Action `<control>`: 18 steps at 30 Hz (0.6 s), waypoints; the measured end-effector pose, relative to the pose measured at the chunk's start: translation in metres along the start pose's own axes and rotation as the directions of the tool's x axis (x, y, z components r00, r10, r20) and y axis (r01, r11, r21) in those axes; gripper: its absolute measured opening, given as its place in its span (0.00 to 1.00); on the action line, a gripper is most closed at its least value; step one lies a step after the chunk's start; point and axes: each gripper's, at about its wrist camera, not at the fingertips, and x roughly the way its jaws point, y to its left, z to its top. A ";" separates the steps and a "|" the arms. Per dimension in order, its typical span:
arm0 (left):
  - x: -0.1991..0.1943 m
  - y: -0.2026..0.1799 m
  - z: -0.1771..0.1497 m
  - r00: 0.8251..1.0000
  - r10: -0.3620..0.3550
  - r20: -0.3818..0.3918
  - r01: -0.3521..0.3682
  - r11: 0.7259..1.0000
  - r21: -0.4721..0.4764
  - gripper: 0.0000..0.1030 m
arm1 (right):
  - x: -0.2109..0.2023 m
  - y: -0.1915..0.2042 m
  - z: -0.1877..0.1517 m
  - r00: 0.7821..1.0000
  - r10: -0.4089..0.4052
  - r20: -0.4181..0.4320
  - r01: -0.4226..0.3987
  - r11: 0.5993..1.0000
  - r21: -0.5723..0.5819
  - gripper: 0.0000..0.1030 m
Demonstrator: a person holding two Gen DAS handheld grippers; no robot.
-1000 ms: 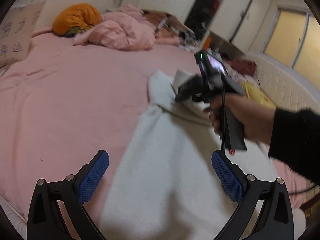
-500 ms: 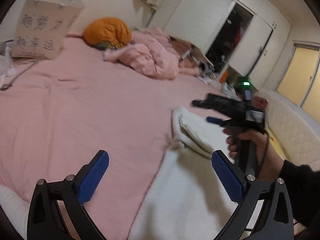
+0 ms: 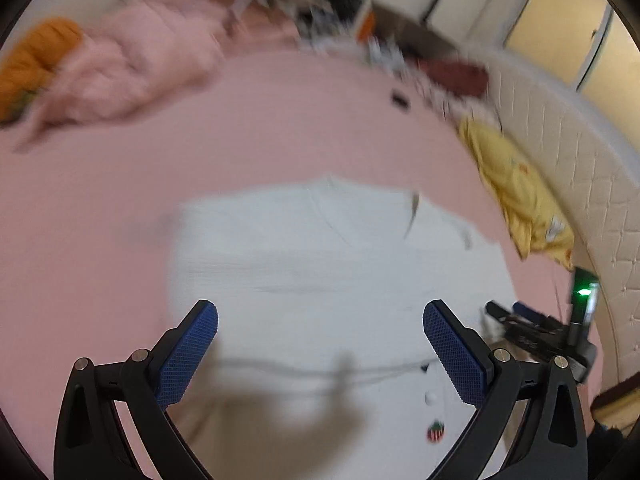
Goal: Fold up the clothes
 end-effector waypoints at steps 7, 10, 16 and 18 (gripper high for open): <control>0.060 -0.010 -0.017 0.978 0.195 -0.075 -0.186 0.976 0.113 0.99 | 0.014 0.000 -0.023 0.998 0.023 0.051 -0.017 0.994 -0.108 0.80; 0.039 -0.031 -0.008 0.984 0.180 -0.002 -0.178 0.973 0.146 1.00 | 0.005 0.000 -0.009 0.997 0.035 0.067 -0.027 0.994 -0.107 0.80; 0.067 -0.008 0.022 0.977 0.199 -0.074 -0.195 0.979 0.058 0.99 | 0.016 0.001 0.024 0.996 0.012 0.085 -0.003 0.994 -0.105 0.80; 0.081 0.002 0.018 0.974 0.203 -0.101 -0.198 0.979 0.055 0.99 | 0.022 0.000 0.027 0.998 0.011 0.057 -0.005 0.994 -0.106 0.82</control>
